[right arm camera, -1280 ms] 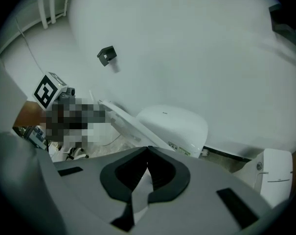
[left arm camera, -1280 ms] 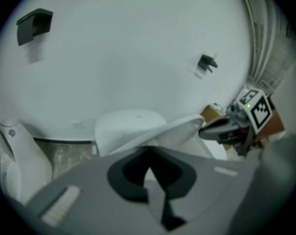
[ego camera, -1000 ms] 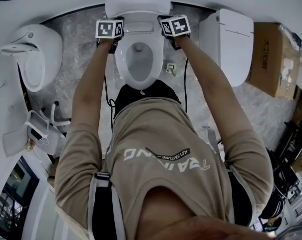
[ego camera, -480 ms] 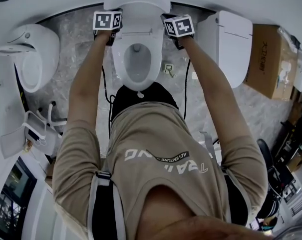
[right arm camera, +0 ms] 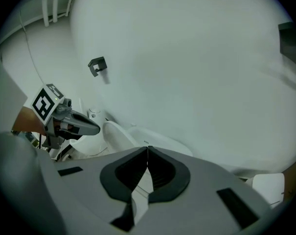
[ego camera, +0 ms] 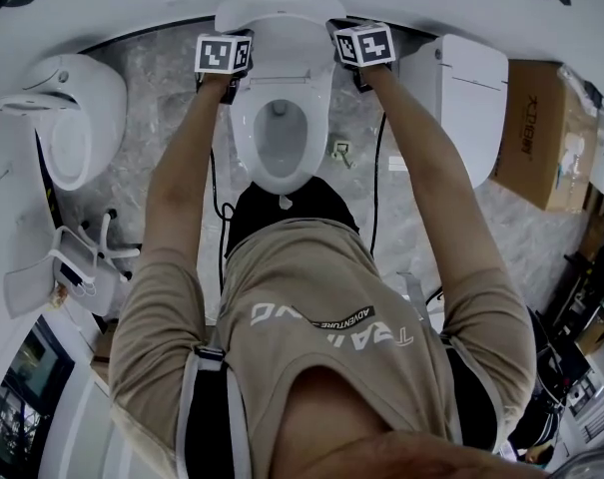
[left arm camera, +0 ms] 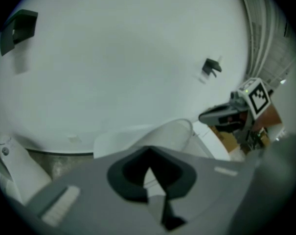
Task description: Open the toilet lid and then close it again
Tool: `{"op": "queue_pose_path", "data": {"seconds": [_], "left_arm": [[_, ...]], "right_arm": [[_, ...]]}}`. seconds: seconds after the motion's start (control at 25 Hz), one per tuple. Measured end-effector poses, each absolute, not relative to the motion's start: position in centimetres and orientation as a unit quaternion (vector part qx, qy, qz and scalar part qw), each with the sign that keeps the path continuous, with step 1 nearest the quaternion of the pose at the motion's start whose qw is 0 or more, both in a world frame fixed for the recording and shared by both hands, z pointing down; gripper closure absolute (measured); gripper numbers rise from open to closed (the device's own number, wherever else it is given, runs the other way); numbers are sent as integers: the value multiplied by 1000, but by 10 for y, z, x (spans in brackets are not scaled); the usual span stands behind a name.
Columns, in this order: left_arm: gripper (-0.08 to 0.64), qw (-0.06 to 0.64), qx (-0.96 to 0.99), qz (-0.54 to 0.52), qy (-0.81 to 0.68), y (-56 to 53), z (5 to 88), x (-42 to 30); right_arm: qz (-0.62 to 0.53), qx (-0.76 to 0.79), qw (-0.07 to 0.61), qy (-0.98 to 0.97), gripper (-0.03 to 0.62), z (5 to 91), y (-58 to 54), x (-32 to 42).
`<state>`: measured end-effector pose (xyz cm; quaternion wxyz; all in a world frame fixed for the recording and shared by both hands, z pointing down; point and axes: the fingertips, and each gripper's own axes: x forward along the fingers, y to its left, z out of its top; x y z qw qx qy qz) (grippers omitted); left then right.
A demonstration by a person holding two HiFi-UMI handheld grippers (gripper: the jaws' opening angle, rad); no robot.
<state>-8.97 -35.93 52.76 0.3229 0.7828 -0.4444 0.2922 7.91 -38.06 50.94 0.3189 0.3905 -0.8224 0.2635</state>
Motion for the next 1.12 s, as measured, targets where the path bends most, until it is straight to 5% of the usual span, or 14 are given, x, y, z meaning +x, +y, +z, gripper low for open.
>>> {"op": "queue_pose_path", "data": {"seconds": [1.12], "left_arm": [[555,365,774,257,-449,-354,533,-92]], "right_arm": [[300,256,351,-849,578,529,-402,33]]}}
